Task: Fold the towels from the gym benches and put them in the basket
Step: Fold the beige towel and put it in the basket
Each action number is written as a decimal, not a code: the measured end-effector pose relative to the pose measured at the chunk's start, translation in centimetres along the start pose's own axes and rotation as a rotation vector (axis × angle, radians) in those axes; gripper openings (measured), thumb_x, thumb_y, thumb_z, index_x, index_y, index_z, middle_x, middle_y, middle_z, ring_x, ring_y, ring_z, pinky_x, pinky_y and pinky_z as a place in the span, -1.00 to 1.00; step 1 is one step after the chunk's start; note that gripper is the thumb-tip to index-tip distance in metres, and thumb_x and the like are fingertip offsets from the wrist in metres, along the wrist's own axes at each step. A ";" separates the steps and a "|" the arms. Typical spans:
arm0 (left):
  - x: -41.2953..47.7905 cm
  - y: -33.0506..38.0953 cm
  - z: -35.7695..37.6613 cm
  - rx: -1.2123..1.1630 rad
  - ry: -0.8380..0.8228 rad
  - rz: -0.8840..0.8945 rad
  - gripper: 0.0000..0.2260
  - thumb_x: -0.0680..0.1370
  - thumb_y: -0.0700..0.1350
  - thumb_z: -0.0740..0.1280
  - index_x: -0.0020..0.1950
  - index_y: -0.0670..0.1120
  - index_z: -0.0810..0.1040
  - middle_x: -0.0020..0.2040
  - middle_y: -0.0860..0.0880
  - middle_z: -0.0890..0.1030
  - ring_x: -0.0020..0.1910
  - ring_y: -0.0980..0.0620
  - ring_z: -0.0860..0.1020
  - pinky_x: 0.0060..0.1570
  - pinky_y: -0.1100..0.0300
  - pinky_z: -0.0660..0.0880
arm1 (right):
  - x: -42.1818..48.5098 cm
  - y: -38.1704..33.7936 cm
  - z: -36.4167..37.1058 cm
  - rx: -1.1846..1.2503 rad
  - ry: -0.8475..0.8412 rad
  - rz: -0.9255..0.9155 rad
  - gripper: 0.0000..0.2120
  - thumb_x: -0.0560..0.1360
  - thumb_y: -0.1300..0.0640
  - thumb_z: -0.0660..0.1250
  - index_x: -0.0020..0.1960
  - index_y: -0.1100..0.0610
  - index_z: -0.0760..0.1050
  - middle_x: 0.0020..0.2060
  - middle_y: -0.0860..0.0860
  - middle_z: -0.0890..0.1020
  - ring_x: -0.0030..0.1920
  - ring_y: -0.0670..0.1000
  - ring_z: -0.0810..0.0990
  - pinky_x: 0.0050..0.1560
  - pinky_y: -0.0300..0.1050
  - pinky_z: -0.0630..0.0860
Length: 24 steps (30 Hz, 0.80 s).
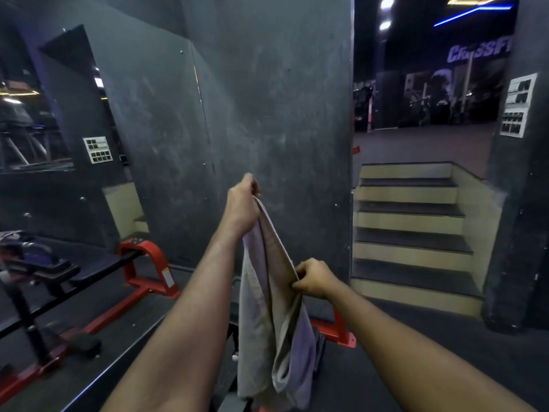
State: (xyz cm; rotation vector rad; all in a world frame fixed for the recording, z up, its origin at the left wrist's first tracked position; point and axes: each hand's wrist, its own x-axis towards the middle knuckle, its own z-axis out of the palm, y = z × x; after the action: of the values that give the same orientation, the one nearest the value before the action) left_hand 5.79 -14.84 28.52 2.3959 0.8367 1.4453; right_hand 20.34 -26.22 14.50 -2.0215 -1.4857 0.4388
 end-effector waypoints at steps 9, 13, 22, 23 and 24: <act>3.4 -1.4 -5.2 0.109 0.533 0.020 -0.75 0.26 -0.45 0.05 -0.25 -0.19 0.41 -0.22 -0.20 0.45 -0.28 -0.07 0.36 -0.25 0.15 0.22 | -1.8 6.1 0.1 -0.421 0.159 0.422 -0.72 0.45 0.05 0.24 0.10 0.02 0.60 0.10 0.05 0.63 0.24 0.10 0.51 0.25 0.01 0.36; 2.2 -3.4 -5.0 0.207 0.566 -0.069 -0.73 0.27 -0.48 0.06 -0.25 -0.16 0.39 -0.19 -0.19 0.43 -0.23 -0.11 0.39 -0.23 0.16 0.20 | -0.6 6.2 -1.7 -0.408 0.218 0.513 -0.68 0.39 -0.01 0.23 0.10 -0.03 0.57 0.08 0.03 0.63 0.25 0.08 0.41 0.20 0.08 0.28; -5.1 -10.9 -3.0 0.467 0.305 -0.383 -0.67 0.48 -0.42 0.11 0.13 -0.22 0.54 0.00 -0.26 0.53 0.03 -0.26 0.48 -0.04 -0.10 0.49 | 0.9 4.0 -7.3 -0.117 0.860 0.626 -0.55 0.48 0.02 0.33 0.30 0.17 0.34 -0.01 0.21 0.67 0.14 0.22 0.55 0.15 0.11 0.36; -5.7 -11.6 -2.9 0.458 0.278 -0.424 -0.68 0.50 -0.40 0.10 0.09 -0.21 0.57 0.00 -0.24 0.53 0.03 -0.25 0.49 -0.06 -0.08 0.52 | 1.0 3.7 -8.0 -0.075 0.884 0.638 -0.56 0.50 0.08 0.34 0.31 0.16 0.34 -0.01 0.21 0.67 0.12 0.23 0.56 0.15 0.11 0.37; -6.2 -12.1 -2.8 0.451 0.251 -0.465 -0.68 0.51 -0.38 0.09 0.06 -0.19 0.59 0.00 -0.22 0.52 0.02 -0.24 0.51 -0.07 -0.06 0.54 | 1.1 3.6 -8.6 -0.047 0.881 0.659 -0.64 0.51 0.14 0.32 0.28 0.16 0.38 0.00 0.21 0.65 0.11 0.22 0.56 0.14 0.11 0.37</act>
State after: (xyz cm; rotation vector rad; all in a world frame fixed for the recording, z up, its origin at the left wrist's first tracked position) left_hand -3.09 -8.78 19.74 2.0906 1.8084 1.4911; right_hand 28.39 -28.16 18.95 -2.2538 -0.2991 -0.2462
